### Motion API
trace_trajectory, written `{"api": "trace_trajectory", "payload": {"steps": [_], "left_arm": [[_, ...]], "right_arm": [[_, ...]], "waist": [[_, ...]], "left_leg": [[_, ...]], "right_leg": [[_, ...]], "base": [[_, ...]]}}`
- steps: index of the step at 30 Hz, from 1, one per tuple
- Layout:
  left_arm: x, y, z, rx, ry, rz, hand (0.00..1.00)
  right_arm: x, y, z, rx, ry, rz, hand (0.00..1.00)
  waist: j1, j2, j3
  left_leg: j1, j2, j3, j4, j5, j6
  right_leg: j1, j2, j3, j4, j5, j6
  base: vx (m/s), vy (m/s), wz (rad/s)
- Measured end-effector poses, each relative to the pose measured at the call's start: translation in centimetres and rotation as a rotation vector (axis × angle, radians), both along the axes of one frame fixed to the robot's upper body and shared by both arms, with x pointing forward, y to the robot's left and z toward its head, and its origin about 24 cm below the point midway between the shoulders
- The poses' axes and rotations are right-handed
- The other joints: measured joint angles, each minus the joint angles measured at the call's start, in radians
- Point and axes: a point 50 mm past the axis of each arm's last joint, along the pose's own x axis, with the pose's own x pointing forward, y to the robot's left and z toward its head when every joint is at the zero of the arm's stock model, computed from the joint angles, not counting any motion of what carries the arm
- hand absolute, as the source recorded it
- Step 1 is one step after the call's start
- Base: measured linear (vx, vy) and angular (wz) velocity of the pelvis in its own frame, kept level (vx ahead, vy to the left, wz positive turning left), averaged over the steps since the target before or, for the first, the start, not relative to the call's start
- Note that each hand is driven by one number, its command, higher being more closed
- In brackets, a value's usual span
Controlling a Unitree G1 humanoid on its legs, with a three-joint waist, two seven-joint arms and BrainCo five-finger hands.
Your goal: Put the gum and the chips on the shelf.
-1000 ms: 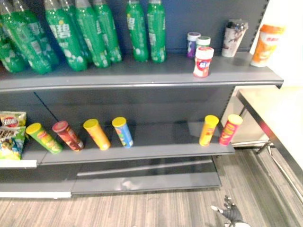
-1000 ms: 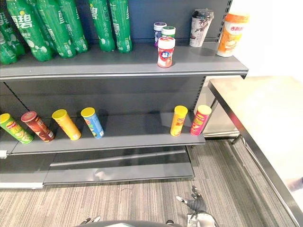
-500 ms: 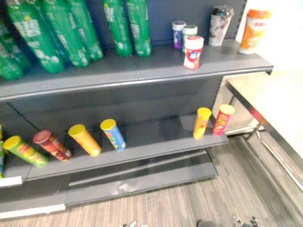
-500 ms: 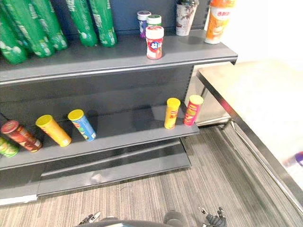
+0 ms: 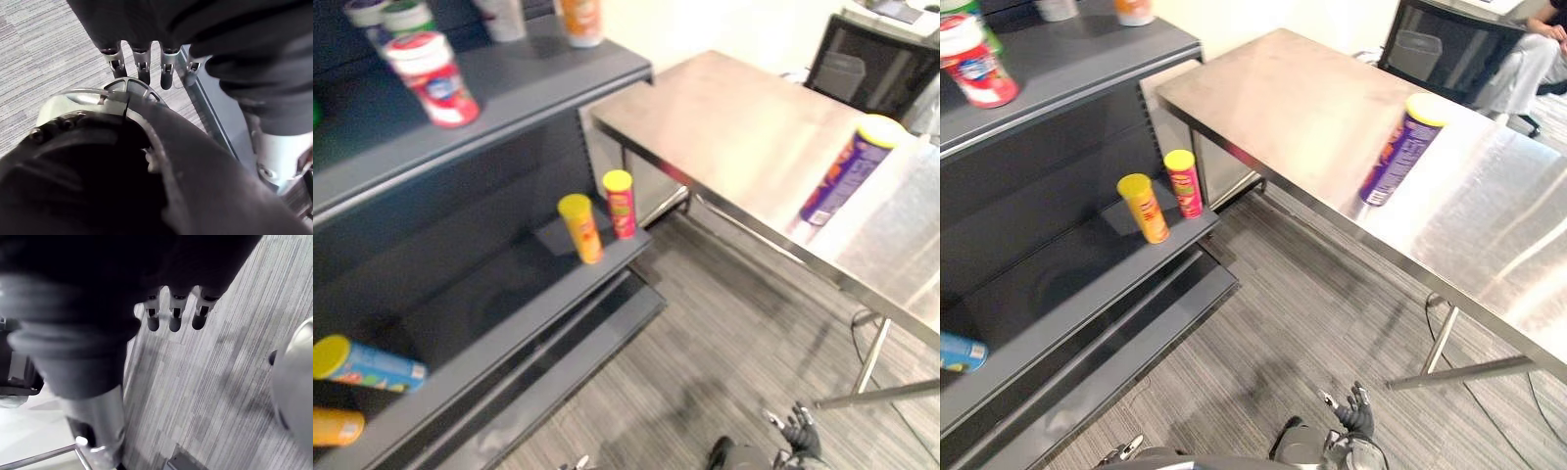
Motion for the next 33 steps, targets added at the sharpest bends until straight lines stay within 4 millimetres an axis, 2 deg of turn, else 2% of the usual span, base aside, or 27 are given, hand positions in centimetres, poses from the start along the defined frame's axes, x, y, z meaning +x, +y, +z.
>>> {"api": "trace_trajectory", "payload": {"steps": [2, 5, 8, 9, 15, 17, 19, 20, 22, 24, 26, 28, 29, 30, 31, 33], "left_arm": [[-0.1, 0.0, 0.0, 0.001, 0.000, 0.000, 0.00], [0.1, -0.1, 0.0, 0.000, -0.008, -0.012, 0.00], [0.2, -0.1, 0.1, 0.000, -0.015, -0.030, 0.00], [0.3, -0.2, 0.1, -0.001, -0.020, -0.042, 0.00], [0.5, -0.2, 0.1, 0.002, -0.021, -0.069, 0.00], [0.5, -0.2, 0.1, 0.003, -0.020, -0.070, 0.00], [0.5, -0.2, 0.1, 0.005, -0.020, -0.074, 0.00], [0.6, -0.1, 0.1, 0.008, -0.020, -0.084, 0.00], [0.5, -0.1, 0.1, 0.012, -0.016, -0.092, 0.00], [0.9, 0.1, 0.2, 0.019, -0.023, -0.099, 0.00], [1.9, 0.3, 0.4, 0.023, -0.048, -0.105, 0.00], [1.9, 0.4, 0.4, 0.017, -0.050, -0.103, 0.00], [1.9, 0.3, 0.4, 0.012, -0.056, -0.098, 0.00], [2.2, 0.4, 0.6, 0.017, -0.094, -0.063, 0.00], [2.8, 0.3, 0.9, 0.015, -0.127, -0.060, 0.00], [3.3, -0.4, 1.0, 0.011, -0.154, -0.049, 0.00]], "right_arm": [[0.7, 0.3, 0.2, 0.001, -0.016, 0.030, 0.00], [0.9, 0.4, 0.2, 0.000, -0.016, 0.041, 0.00], [0.4, 0.0, 0.1, -0.014, 0.005, 0.024, 0.00], [0.1, -0.3, 0.0, -0.027, 0.024, 0.010, 0.00], [-1.9, -1.6, -0.4, -0.055, 0.083, -0.083, 0.00], [-2.4, -2.2, -0.4, -0.067, 0.090, -0.122, 0.00], [-2.5, -2.4, -0.4, -0.072, 0.089, -0.143, 0.00], [-2.7, -2.7, -0.4, -0.076, 0.093, -0.164, 0.00], [-2.9, -2.8, -0.4, -0.081, 0.098, -0.176, 0.00], [-3.2, -3.0, -0.4, -0.085, 0.104, -0.190, 0.00], [-3.8, -3.3, -0.5, -0.096, 0.120, -0.216, 0.00], [-4.4, -3.6, -0.5, -0.105, 0.135, -0.222, 0.00], [-4.4, -3.8, -0.4, -0.109, 0.134, -0.220, 0.00], [-4.0, -4.0, -0.3, -0.115, 0.119, -0.214, 0.00], [-3.8, -4.3, 0.0, -0.126, 0.105, -0.213, 0.00], [-3.1, -5.3, 0.4, -0.154, 0.087, -0.208, 0.00]], "waist": [[0.001, -0.002, -0.001], [0.006, -0.007, 0.000], [0.002, -0.014, -0.003], [-0.002, -0.009, -0.002], [-0.008, -0.011, -0.001], [-0.014, -0.011, -0.008], [-0.034, -0.019, -0.006], [-0.042, -0.011, -0.011], [-0.057, -0.017, -0.009], [-0.059, -0.021, -0.013], [-0.060, -0.023, -0.013], [-0.069, -0.027, -0.019], [-0.069, -0.021, -0.021], [-0.060, -0.021, -0.024], [-0.050, -0.026, -0.023], [-0.052, 0.001, -0.030]], "left_leg": [[0.014, -0.008, -0.003, -0.045, 0.031, -0.016], [0.014, -0.021, -0.006, -0.072, 0.053, -0.016], [0.009, -0.043, -0.012, -0.072, 0.056, -0.012], [0.005, -0.053, -0.016, -0.071, 0.058, -0.009], [-0.003, -0.075, -0.036, -0.071, 0.063, 0.007], [-0.025, -0.080, -0.039, -0.069, 0.054, 0.010], [-0.043, -0.087, -0.043, -0.068, 0.051, 0.014], [-0.052, -0.093, -0.042, -0.064, 0.048, 0.018], [-0.052, -0.103, -0.038, -0.064, 0.045, 0.019], [-0.051, -0.106, -0.023, -0.060, 0.036, 0.013], [-0.054, -0.084, -0.002, -0.019, 0.028, -0.004], [-0.050, -0.043, -0.011, 0.091, 0.004, -0.027], [-0.058, -0.023, -0.061, 0.141, 0.009, -0.011], [-0.100, 0.007, -0.212, 0.241, 0.023, 0.013], [-0.138, 0.010, -0.322, 0.284, 0.018, 0.021], [-0.178, -0.027, -0.515, 0.266, -0.012, -0.020]], "right_leg": [[0.005, 0.020, 0.002, -0.026, 0.000, 0.000], [0.003, 0.022, 0.002, -0.035, -0.001, 0.001], [-0.001, -0.003, 0.002, -0.025, -0.033, 0.046], [-0.007, -0.018, 0.002, -0.018, -0.044, 0.054], [-0.040, -0.060, 0.003, 0.046, -0.077, 0.056], [-0.067, -0.077, 0.004, 0.067, -0.078, 0.055], [-0.093, -0.091, 0.004, 0.088, -0.083, 0.047], [-0.108, -0.104, 0.008, 0.106, -0.086, 0.042], [-0.125, -0.121, 0.019, 0.137, -0.097, 0.040], [-0.151, -0.133, 0.039, 0.176, -0.112, 0.027], [-0.188, -0.150, 0.054, 0.271, -0.144, 0.001], [-0.207, -0.146, 0.068, 0.317, -0.198, 0.007], [-0.216, -0.132, 0.089, 0.331, -0.213, 0.000], [-0.231, -0.103, 0.152, 0.338, -0.234, -0.006], [-0.247, -0.078, 0.196, 0.336, -0.236, -0.009], [-0.251, -0.019, 0.283, 0.308, -0.236, -0.007]], "base": [[-0.08, -0.157, -0.04], [-0.14, -0.065, 0.00], [-0.17, -0.017, 0.02], [-0.17, 0.001, 0.01], [-0.17, 0.005, 0.05], [-0.18, 0.005, 0.04], [-0.13, 0.005, 0.06], [-0.08, 0.010, 0.03], [-0.08, 0.020, -0.07], [-0.05, 0.000, -0.20], [0.02, -0.055, -0.27], [0.06, -0.127, -0.38], [0.10, -0.216, -0.92], [0.09, -0.199, -1.26], [0.10, -0.180, -1.52], [0.12, -0.057, -1.37]]}}
